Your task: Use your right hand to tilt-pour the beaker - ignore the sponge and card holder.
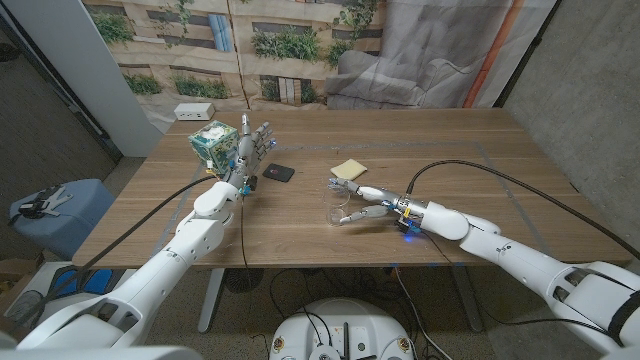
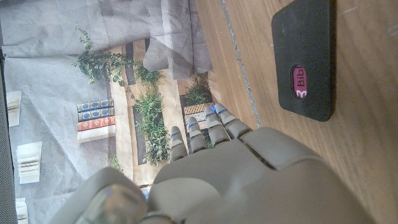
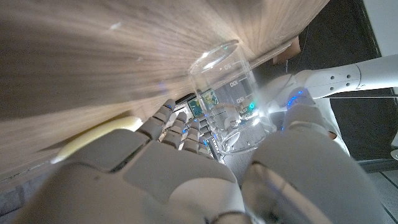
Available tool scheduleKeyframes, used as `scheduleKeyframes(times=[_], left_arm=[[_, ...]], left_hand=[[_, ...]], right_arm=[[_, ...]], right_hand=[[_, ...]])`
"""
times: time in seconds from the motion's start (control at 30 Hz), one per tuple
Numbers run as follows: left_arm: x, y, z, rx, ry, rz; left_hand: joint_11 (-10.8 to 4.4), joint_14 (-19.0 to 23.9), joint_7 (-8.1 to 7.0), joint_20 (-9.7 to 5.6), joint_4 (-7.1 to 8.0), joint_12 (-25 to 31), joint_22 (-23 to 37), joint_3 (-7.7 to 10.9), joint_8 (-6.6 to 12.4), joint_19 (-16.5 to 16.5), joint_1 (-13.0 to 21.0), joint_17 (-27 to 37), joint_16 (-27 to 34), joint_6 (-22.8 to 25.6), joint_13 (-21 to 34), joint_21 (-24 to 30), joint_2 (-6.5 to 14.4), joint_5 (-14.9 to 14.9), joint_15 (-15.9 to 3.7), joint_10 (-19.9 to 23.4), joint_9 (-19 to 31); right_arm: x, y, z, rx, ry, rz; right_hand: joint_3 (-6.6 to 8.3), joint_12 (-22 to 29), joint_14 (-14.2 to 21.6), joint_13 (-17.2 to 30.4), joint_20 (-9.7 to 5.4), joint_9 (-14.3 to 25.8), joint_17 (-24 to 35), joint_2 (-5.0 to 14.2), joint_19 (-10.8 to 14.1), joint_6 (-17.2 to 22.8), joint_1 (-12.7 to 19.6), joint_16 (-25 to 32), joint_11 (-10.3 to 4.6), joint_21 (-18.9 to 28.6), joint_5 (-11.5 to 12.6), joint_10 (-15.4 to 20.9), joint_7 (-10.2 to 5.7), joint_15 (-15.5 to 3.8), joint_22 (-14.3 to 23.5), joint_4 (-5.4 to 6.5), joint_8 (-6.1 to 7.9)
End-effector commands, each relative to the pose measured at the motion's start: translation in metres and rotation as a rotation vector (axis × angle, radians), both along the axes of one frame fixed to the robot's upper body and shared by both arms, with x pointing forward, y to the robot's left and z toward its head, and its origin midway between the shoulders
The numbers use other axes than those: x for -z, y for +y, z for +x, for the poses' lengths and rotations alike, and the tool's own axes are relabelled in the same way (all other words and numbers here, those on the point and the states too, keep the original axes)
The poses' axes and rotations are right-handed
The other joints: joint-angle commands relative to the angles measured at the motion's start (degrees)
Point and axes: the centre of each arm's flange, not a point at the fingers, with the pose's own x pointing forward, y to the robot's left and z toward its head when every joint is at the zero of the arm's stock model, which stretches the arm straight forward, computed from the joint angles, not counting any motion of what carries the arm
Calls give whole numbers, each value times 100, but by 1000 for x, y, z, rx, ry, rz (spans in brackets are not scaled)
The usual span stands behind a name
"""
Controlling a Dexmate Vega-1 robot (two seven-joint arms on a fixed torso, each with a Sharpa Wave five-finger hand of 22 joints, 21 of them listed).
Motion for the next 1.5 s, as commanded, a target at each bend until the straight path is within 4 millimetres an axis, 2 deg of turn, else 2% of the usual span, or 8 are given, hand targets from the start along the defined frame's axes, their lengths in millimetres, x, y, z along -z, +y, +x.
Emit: scheduleKeyframes(times=[0.03, 0.3, 0.57, 0.73, 1.0, 1.03, 1.17, 1.5], left_arm=[[0, 0, 0, 0, 0, 0], [0, 0, 0, 0, 0, 0], [0, 0, 0, 0, 0, 0], [0, 0, 0, 0, 0, 0], [0, 0, 0, 0, 0, 0], [0, 0, 0, 0, 0, 0], [0, 0, 0, 0, 0, 0], [0, 0, 0, 0, 0, 0]], left_hand=[[-5, 32, -43, -59, -7, 33, 18, -31, 20, 39, 8, 31, 25, 12, 17, 42, 146, 25, -1, 55, 20], [6, 29, -42, -57, -7, 33, 18, -32, 20, 37, 8, 31, 25, 11, 17, 41, 146, 25, 7, 56, 20], [-1, 32, -45, -53, -7, 34, 18, -32, 23, 35, 8, 31, 26, 19, 17, 41, 146, 25, 3, 59, 20], [-3, 39, -40, -53, -7, 34, 18, -32, 21, 37, 8, 31, 28, 14, 17, 41, 146, 24, 8, 59, 20], [4, 38, -41, -53, -7, 35, 18, -32, 23, 37, 9, 31, 28, 21, 17, 41, 146, 24, 5, 60, 20], [6, 36, -39, -54, -7, 33, 18, -32, 20, 38, 9, 31, 27, 12, 17, 41, 146, 24, 4, 57, 20], [-2, 36, -41, -63, -7, 33, 18, -32, 19, 38, 8, 31, 27, 10, 17, 42, 146, 24, -2, 56, 20], [1, 31, -41, -62, -7, 34, 18, -32, 18, 38, 8, 31, 25, 7, 17, 41, 146, 24, -4, 58, 20]], right_arm=[[4, 3, 2, -19, 3, 15], [6, 5, 5, -22, -6, 28], [10, 6, 7, -16, 6, 50], [12, 6, 9, -18, 31, 70], [12, 9, 12, -25, 45, 96], [12, 9, 12, -27, 45, 95], [11, 9, 12, -35, 55, 101], [12, 9, 12, -29, 67, 131]], right_hand=[[58, 64, 156, 46, -3, 41, 21, -32, 142, 138, 195, 73, -47, 18, 52, 184, -103, -227, 18, 5, 108], [55, 166, 442, 114, -135, 70, 57, -32, 389, 458, 393, 184, -90, 25, 94, 571, -314, -375, 19, 35, 292], [45, 237, 623, 172, -234, 100, 83, -20, 577, 727, 517, 261, -118, 38, 122, 806, -462, -479, 18, 44, 455], [56, 285, 724, 217, -267, 126, 97, 10, 653, 820, 628, 303, -174, 31, 140, 941, -495, -529, 18, 39, 536], [59, 327, 832, 279, -322, 165, 118, 36, 756, 998, 741, 348, -176, 30, 144, 1029, -522, -553, 19, 38, 666], [44, 413, 878, 319, -328, 188, 134, 36, 765, 1049, 768, 368, -194, 12, 138, 1217, -522, -574, 19, 50, 722], [16, 504, 1070, 411, -356, 239, 177, 58, 847, 1292, 818, 448, -205, 4, 128, 1355, -548, -616, 20, 74, 898], [-36, 651, 1175, 530, -373, 300, 229, 69, 936, 1680, 861, 497, -244, -9, 101, 1614, -596, -656, 21, 96, 1158]])
